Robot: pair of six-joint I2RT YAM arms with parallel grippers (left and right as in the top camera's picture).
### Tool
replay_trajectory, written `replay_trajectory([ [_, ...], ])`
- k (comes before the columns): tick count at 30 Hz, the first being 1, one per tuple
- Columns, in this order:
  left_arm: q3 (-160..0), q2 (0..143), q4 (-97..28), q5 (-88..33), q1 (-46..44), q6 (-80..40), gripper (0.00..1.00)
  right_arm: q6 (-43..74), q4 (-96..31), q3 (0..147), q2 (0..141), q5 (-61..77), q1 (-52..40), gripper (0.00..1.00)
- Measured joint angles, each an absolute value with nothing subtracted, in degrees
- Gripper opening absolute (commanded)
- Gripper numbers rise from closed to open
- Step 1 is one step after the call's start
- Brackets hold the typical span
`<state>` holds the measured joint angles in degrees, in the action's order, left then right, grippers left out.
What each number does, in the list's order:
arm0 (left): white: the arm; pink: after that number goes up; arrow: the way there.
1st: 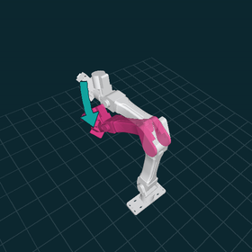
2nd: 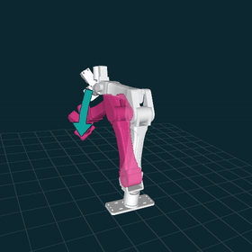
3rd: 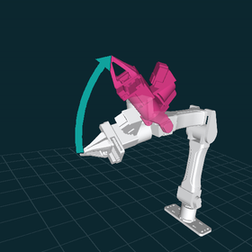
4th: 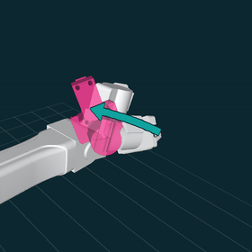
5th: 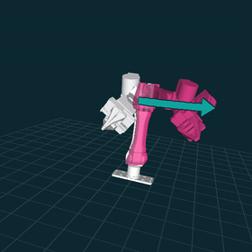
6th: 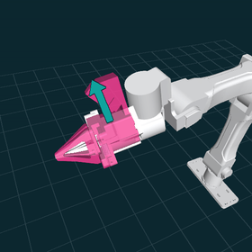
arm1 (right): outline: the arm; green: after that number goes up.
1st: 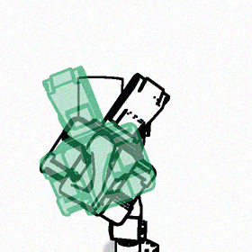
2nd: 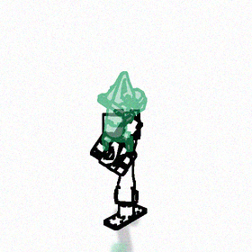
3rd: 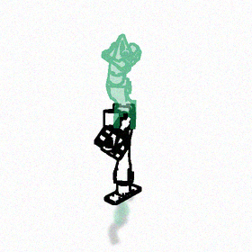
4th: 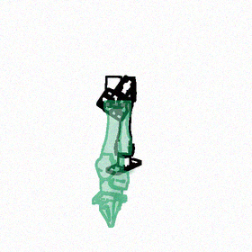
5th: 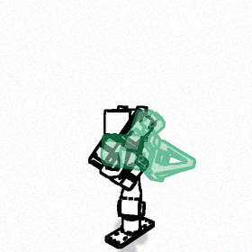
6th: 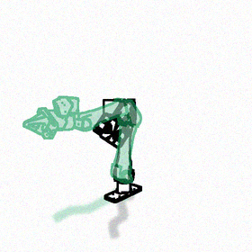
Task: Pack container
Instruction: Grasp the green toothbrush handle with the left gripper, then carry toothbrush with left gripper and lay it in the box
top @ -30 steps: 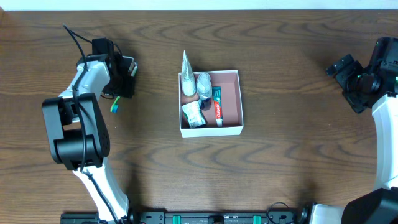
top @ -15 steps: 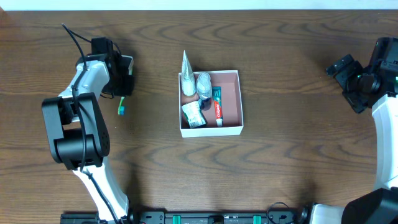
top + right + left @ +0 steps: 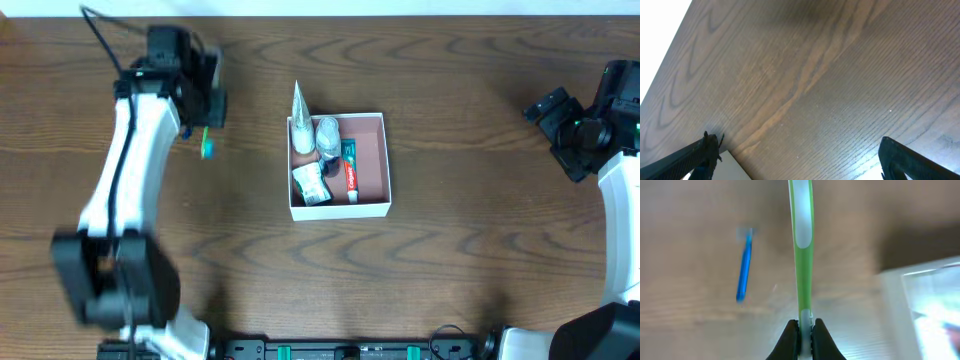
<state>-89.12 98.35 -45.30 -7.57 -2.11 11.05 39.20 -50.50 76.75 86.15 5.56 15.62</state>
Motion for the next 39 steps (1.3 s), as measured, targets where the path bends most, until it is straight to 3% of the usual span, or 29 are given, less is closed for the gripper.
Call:
replay_trajectory([
  [9,-90.2,76.4,-40.1,-4.8,-27.0,1.9,0.06,39.2,-50.5,76.8,86.1,5.6,15.6,0.99],
  [15,-90.2,77.9,-38.5,13.6,-46.2,-6.2,0.06,39.2,-50.5,76.8,86.1,5.6,15.6,0.99],
  [20,-90.2,86.0,-38.5,28.7,-55.8,-13.9,0.06,39.2,-50.5,76.8,86.1,5.6,15.6,0.99],
  [27,-90.2,99.0,-37.5,39.1,-60.0,-25.0,0.06,39.2,-50.5,76.8,86.1,5.6,15.6,0.99],
  [39,-90.2,108.6,-38.8,42.2,-58.1,-35.1,0.06,39.2,-50.5,76.8,86.1,5.6,15.6,0.99],
])
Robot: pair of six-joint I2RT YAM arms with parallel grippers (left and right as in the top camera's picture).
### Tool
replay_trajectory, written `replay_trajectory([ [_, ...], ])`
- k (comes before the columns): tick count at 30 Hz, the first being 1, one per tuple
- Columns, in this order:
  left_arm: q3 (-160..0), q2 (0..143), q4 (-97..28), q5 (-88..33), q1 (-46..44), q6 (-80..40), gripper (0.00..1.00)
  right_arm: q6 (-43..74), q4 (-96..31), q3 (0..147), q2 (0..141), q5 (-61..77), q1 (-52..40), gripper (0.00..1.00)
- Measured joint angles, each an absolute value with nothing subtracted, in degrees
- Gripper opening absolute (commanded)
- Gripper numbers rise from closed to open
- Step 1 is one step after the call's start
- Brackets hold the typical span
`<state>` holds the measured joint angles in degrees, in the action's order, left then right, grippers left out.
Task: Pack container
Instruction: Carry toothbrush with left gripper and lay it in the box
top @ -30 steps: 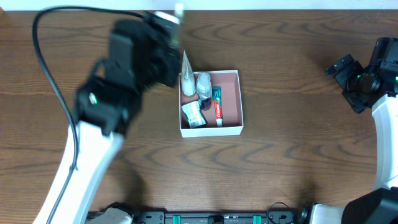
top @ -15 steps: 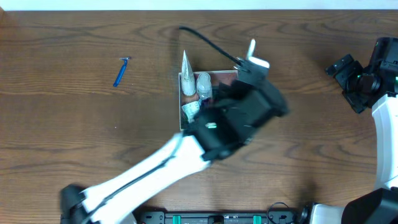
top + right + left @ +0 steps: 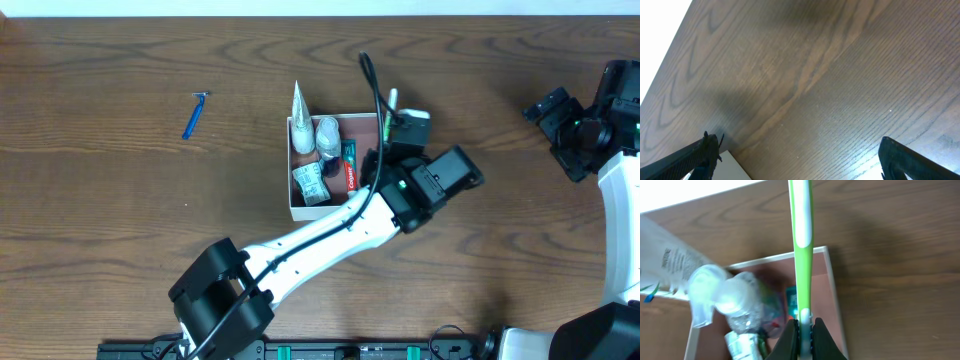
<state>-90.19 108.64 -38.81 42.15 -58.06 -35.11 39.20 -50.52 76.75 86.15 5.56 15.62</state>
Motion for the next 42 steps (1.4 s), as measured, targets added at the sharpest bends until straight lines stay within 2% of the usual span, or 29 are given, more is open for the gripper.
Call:
replay_trajectory([
  [10,-90.2,108.8,-42.2,41.3,-54.1,-40.7,0.06,39.2,-50.5,76.8,86.1,5.6,15.6,0.99],
  [36,-89.7,116.7,-42.8,37.5,-53.8,-41.0,0.06,39.2,-50.5,76.8,86.1,5.6,15.6,0.99],
  [39,-89.7,116.7,-42.9,37.5,-53.8,-40.9,0.11,39.2,-50.5,76.8,86.1,5.6,15.6,0.99],
  [42,-89.7,116.7,-42.8,37.4,-53.8,-41.2,0.11,39.2,-50.5,76.8,86.1,5.6,15.6,0.99],
])
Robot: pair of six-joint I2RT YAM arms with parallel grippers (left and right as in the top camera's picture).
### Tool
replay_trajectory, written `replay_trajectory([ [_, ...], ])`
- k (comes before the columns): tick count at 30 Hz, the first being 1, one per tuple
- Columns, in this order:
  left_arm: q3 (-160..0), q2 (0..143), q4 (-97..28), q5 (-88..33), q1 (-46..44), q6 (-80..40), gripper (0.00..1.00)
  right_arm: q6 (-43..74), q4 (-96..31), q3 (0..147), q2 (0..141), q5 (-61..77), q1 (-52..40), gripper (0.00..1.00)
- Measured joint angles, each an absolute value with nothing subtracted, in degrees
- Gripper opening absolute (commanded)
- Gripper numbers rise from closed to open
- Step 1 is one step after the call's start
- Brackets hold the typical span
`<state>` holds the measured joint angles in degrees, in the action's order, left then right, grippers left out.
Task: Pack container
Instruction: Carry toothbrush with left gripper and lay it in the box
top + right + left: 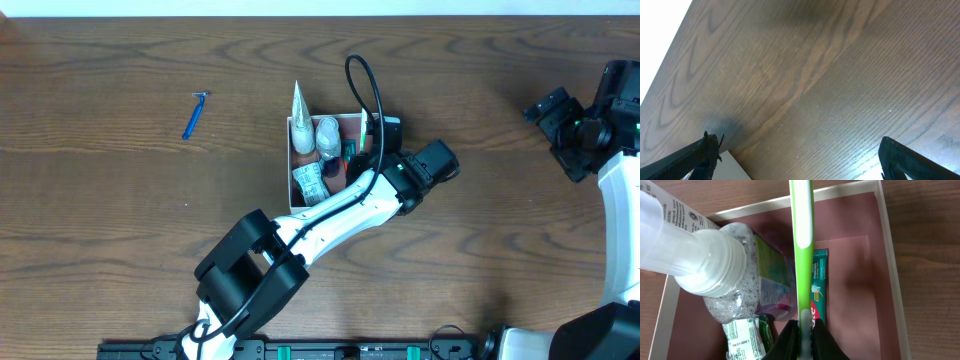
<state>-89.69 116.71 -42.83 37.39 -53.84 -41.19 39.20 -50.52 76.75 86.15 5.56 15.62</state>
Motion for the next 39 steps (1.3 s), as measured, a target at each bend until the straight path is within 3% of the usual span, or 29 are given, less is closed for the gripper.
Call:
replay_trajectory([
  [34,-89.6,119.4,-40.7,35.9,-53.8,-41.8,0.11,39.2,-50.5,76.8,86.1,5.6,15.6,0.99],
  [39,-89.6,119.6,-40.6,36.0,-53.8,-41.8,0.17,39.2,-50.5,76.8,86.1,5.6,15.6,0.99],
])
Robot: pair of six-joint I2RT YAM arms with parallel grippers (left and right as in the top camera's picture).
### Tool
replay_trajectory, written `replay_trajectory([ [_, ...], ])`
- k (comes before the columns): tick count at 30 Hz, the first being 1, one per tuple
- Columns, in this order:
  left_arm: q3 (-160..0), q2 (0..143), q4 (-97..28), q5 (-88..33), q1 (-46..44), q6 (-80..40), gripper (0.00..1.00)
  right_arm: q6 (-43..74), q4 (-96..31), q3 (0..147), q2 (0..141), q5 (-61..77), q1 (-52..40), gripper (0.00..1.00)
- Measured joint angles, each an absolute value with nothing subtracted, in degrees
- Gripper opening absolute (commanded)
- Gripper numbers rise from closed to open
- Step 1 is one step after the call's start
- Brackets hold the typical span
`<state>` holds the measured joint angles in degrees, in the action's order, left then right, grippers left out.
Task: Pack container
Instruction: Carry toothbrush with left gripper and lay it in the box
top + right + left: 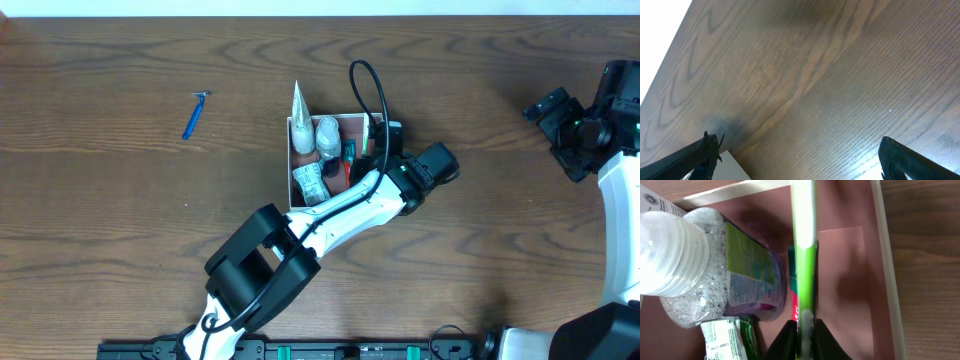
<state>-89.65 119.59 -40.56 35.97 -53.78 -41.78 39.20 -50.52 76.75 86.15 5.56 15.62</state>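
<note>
The white box with a pink floor [289, 160] stands mid-table, and its right wall [885, 255] shows in the left wrist view. My left gripper [804, 328] is shut on a green toothbrush [804, 255] and holds it low inside the box, over the red-and-green toothpaste tube [793, 302]. A clear-capped bottle with a green label [747, 265] and a green-white sachet [725, 337] lie to its left. A blue razor [196, 114] lies on the table far left. At the far right, my right gripper [800, 160] hangs open over bare wood.
A white conical tube [298, 100] leans out of the box's back left corner. The left arm [340, 205] and its cable [368, 85] cross the box's front and right side. The right arm [620, 190] stands at the right edge.
The left gripper has come lower into the box with the toothbrush, so the bottle and floor look nearer. The right arm has not moved.
The left gripper held the green toothbrush at the far left, beside the blue razor. It then held it over the box's back right edge, then inside the box above the toothpaste, and now lower still. The razor stays on the table.
</note>
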Motion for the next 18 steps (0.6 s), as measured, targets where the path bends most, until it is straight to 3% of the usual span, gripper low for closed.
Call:
replay_trajectory([
  [1,-89.6,119.6,-40.5,35.9,-53.7,-41.9,0.21,39.2,-50.5,76.8,86.1,5.6,15.6,0.99],
  [13,-89.6,119.6,-39.5,36.0,-53.6,-41.6,0.22,39.2,-50.5,76.8,86.1,5.6,15.6,0.99],
  [18,-89.9,119.5,-38.9,35.9,-53.4,-36.1,0.22,39.2,-50.5,76.8,86.1,5.6,15.6,0.99],
])
